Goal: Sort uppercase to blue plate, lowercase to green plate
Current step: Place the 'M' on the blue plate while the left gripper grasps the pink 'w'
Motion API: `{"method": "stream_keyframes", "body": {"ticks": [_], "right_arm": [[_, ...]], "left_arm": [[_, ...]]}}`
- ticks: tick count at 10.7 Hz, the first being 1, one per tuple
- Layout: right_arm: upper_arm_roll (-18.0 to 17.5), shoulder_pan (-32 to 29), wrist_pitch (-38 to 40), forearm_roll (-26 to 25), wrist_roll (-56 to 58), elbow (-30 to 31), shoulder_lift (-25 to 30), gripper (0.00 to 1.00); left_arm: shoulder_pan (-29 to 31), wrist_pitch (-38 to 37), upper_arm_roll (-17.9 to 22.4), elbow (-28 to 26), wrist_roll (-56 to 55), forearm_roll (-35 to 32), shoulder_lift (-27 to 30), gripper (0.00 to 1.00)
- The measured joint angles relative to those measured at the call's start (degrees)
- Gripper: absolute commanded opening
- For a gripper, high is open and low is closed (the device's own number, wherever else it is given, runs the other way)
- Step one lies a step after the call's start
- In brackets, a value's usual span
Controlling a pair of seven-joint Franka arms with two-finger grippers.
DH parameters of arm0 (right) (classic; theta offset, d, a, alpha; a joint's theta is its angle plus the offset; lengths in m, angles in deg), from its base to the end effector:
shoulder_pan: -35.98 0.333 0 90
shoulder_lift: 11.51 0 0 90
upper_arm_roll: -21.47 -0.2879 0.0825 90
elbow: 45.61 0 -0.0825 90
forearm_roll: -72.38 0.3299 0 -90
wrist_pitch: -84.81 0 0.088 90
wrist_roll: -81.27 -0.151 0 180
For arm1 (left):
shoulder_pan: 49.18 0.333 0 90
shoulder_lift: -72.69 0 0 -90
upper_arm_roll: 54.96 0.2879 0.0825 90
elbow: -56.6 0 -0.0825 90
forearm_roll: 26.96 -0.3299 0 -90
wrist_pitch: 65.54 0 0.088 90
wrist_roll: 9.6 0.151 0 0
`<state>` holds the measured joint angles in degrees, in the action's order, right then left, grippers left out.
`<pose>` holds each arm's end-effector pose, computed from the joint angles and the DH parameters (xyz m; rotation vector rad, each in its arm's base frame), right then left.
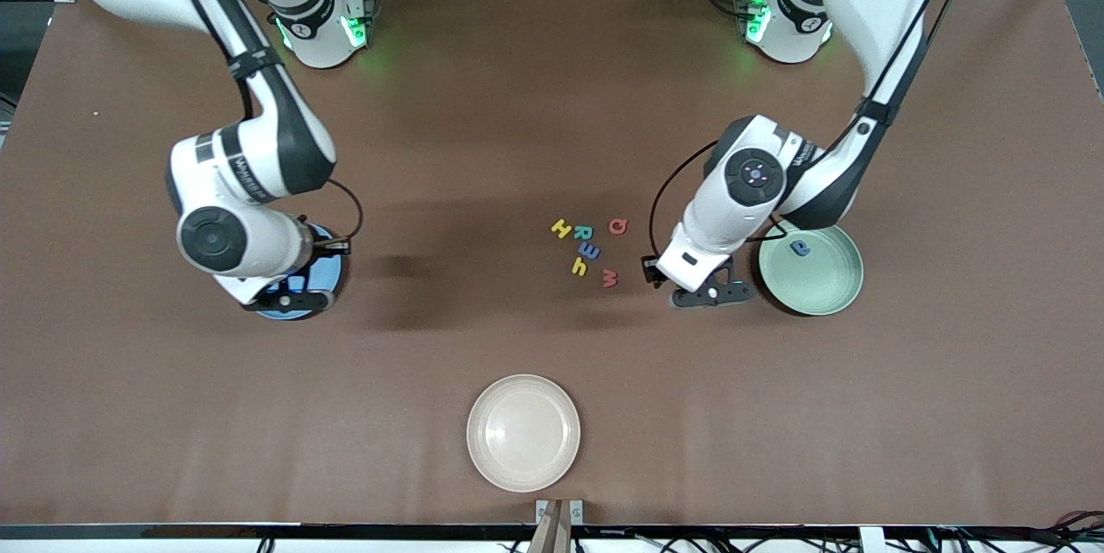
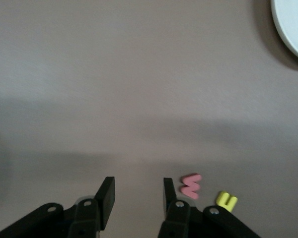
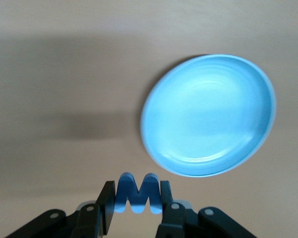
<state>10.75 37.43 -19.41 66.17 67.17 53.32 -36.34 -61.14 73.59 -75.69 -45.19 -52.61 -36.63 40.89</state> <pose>0.5404 0.0977 0.2765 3.0089 0.0103 -0.4844 0.5351 -0.3194 0.2439 2.9978 0.1837 0.1039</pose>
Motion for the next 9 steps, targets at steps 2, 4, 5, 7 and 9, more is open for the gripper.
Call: {"method": "stream_keyframes", "body": {"ticks": [2,4,5,7,9], "right_arm": [[2.9,-2.2,-2.2,0.1,2.6,1.9,-0.7,0.00],[4.8,-3.2,-7.1,0.3,3.4,3.9,-3.0,0.00],[4.9,-3.3,-8.9,0.3,3.4,4.3,-4.2,0.10],[4.8,-3.1,-10.1,0.4,3.3,4.4,-5.5,1.00],[4.7,-3.1,-10.1,0.4,3.3,4.2,-5.4,1.00]], "left_arm": [[-2.9,0.8,0.5,2.1,-4.8,-2.6,-3.0,0.47],[-7.4,0.8,2.9,5.1,-8.8,-5.0,-6.0,0.46],[-9.6,0.8,4.7,6.1,-9.3,-5.0,-7.1,0.46],[-13.8,0.8,8.0,7.5,-10.5,-5.0,-8.7,0.47],[-15.7,0.8,9.3,8.1,-11.4,-5.0,-9.8,0.47]]}}
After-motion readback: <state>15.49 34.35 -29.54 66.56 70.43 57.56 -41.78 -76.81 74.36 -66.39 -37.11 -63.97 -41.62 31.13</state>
